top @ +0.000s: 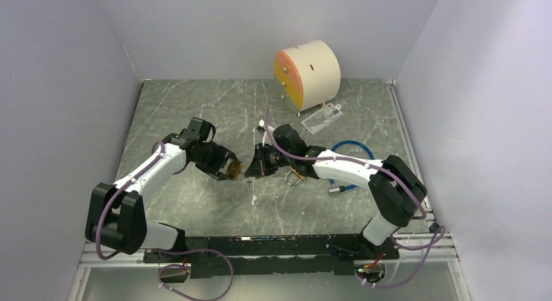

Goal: Unlock with the key

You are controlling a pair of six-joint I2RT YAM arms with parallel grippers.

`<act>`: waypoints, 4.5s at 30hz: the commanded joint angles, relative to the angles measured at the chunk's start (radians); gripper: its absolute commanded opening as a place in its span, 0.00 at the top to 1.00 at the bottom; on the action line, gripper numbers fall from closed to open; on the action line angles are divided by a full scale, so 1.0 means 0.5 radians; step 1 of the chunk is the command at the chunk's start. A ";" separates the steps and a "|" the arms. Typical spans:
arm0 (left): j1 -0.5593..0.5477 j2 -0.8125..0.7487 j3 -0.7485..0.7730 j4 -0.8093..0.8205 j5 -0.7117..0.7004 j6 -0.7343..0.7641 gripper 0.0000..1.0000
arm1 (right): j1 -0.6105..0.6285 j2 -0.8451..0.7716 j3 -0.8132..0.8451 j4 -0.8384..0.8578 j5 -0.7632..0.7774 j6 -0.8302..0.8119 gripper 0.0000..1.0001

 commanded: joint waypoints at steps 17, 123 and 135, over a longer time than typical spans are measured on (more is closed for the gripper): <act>0.015 -0.118 -0.022 0.133 0.109 -0.086 0.83 | -0.008 0.023 0.094 0.048 0.112 -0.006 1.00; 0.105 -0.651 -0.111 1.102 0.176 0.174 0.90 | -0.363 0.085 -0.131 1.323 -0.454 2.018 1.00; 0.107 -0.720 -0.038 1.113 0.009 0.602 0.95 | -0.472 -0.117 -0.040 0.909 -0.444 1.425 0.57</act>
